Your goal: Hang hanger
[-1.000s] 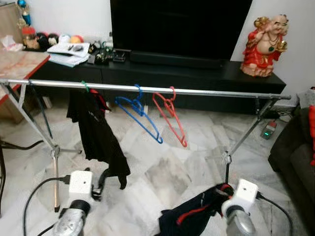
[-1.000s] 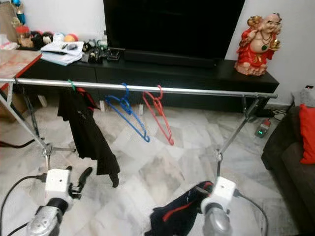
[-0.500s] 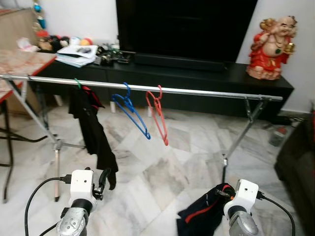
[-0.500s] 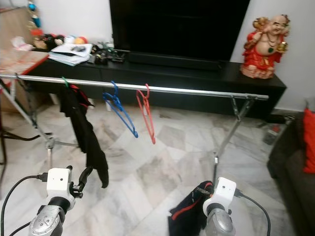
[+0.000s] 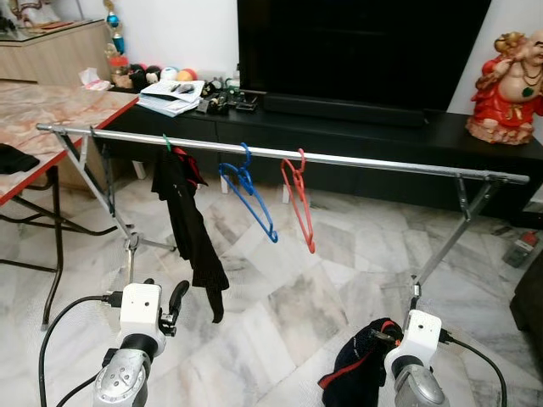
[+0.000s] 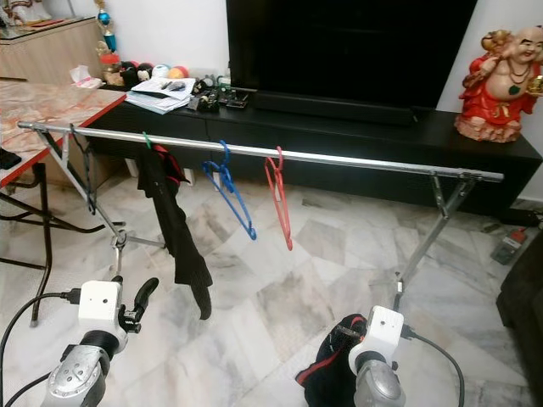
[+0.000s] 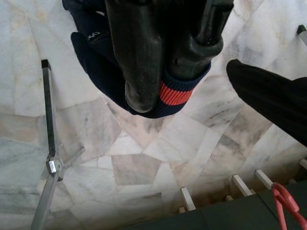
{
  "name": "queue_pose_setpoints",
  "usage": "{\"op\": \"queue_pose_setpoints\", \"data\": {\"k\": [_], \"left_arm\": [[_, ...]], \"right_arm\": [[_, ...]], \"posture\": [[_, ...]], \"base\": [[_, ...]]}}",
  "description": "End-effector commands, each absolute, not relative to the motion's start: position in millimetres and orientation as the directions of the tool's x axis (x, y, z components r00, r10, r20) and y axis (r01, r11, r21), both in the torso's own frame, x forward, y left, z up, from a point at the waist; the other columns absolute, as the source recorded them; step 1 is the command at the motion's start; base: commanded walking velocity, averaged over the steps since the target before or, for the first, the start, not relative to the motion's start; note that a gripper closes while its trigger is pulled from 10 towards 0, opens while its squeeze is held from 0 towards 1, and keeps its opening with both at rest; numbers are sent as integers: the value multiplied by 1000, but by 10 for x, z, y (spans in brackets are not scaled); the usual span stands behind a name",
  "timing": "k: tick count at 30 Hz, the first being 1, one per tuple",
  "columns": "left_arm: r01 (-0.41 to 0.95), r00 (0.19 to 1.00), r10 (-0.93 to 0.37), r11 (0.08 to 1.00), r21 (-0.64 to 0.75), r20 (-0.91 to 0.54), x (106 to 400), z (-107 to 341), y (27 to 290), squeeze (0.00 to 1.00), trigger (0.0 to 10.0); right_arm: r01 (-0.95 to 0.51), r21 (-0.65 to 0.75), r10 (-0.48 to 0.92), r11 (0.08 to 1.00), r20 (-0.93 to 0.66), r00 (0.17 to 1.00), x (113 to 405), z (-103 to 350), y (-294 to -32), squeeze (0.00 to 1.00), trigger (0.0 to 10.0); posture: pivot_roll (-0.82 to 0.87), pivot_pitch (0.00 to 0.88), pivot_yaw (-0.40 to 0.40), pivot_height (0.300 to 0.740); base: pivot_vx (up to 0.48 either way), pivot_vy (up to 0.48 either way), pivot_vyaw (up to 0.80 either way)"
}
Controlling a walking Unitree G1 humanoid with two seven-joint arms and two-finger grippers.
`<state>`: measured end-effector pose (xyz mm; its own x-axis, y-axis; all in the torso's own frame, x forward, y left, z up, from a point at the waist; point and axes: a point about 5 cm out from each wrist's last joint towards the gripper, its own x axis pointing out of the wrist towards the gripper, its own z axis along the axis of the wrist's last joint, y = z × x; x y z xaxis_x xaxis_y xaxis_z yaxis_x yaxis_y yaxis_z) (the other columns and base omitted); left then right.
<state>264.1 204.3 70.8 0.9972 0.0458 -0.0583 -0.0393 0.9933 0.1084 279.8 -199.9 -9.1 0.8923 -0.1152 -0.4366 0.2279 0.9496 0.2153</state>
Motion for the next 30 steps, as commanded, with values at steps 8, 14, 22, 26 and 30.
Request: {"op": "queue_pose_setpoints", "data": {"k": [8, 14, 22, 26, 30], "left_arm": [[-29, 999, 34, 992, 120, -39, 2715, 814, 2030, 0, 10000], [-27, 998, 33, 993, 114, -53, 2692, 774, 2017, 0, 10000], [-32, 998, 37, 994, 104, -49, 2701, 770, 1986, 0, 10000], [-36, 998, 40, 994, 104, -44, 2700, 776, 1986, 0, 10000], [-30, 998, 35, 994, 103, -43, 2697, 776, 1973, 0, 10000]], "right_arm": [[193, 192, -98, 962, -416, 904, 2843, -52, -1951, 0, 10000], [206, 205, -104, 957, -417, 903, 2841, -54, -1954, 0, 10000], [187, 193, -93, 963, -411, 907, 2875, -25, -1954, 0, 10000], [188, 195, -94, 963, -411, 907, 2891, -13, -1957, 0, 10000], [192, 194, -98, 962, -411, 906, 2896, -6, -1978, 0, 10000]], "posture": [[132, 0, -13, 740], [122, 0, -27, 740], [124, 0, -46, 740], [127, 0, -52, 740], [127, 0, -55, 740]], "base": [[322, 0, 0], [471, 0, 491], [480, 0, 0], [480, 0, 0], [480, 0, 0]]}}
